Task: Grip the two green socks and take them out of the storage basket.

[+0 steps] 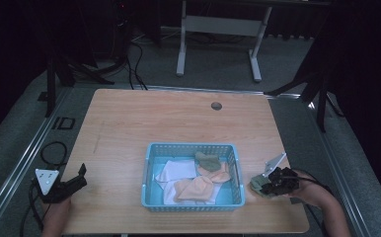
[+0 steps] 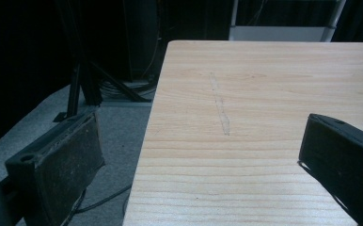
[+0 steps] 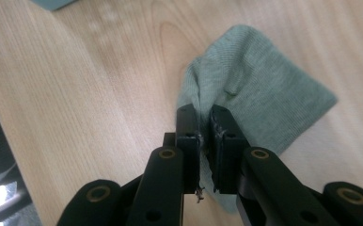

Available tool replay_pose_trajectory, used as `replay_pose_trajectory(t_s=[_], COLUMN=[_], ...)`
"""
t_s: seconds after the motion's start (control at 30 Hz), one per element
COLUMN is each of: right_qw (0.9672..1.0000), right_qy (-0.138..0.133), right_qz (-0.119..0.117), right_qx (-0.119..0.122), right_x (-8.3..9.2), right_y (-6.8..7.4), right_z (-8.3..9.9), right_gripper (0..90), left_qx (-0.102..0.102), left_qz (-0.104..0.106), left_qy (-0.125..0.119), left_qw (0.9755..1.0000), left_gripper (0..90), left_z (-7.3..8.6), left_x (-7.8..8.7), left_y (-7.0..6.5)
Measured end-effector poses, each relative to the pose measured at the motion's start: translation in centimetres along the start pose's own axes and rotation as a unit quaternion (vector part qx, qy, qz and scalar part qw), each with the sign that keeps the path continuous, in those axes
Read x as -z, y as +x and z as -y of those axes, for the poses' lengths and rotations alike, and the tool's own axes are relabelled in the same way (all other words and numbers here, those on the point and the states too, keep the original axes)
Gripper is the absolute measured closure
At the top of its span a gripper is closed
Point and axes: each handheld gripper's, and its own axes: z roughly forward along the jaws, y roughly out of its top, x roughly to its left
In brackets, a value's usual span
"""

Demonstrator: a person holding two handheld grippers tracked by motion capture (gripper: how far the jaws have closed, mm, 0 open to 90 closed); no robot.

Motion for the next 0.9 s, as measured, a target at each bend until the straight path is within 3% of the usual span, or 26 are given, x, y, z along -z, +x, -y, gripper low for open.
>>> replay_pose_trajectory(t_s=[0.1,0.2,0.37,0.43,0.53,0.7,0.9], right_qw=[0.9999,0.9999,0.9999,0.9998,0.9992,0.9995,0.9994], right_qy=[-0.011,-0.005,-0.005,-0.007,-0.017,-0.029,-0.029], right_qz=[-0.005,-0.01,-0.01,-0.017,-0.036,-0.01,-0.007], right_qx=[-0.002,0.003,-0.007,-0.003,0.0,-0.001,0.016], right_x=[-0.6,-0.6,0.5,1.1,2.0,3.2,4.2], right_y=[0.3,0.6,0.4,0.5,0.5,0.3,0.1], right_z=[0.1,-0.1,-0.8,-1.2,-1.8,-3.1,-5.3], right_gripper=[83.1,81.5,61.3,50.8,43.4,37.5,35.4], left_qx=[-0.001,-0.001,-0.001,0.0,0.0,0.001,0.002], left_qz=[0.0,0.0,-0.001,0.0,-0.001,0.0,-0.001], left_qy=[0.0,0.0,0.0,0.001,0.0,0.0,0.0], left_qw=[1.0,1.0,1.0,1.0,1.0,1.0,1.0], left_gripper=[0.5,0.5,0.5,0.5,0.5,0.5,0.5], left_z=[0.0,0.0,0.0,0.0,0.0,0.0,0.0], left_x=[0.0,0.0,0.0,0.0,0.0,0.0,0.0], left_y=[0.0,0.0,0.0,0.0,0.0,0.0,0.0])
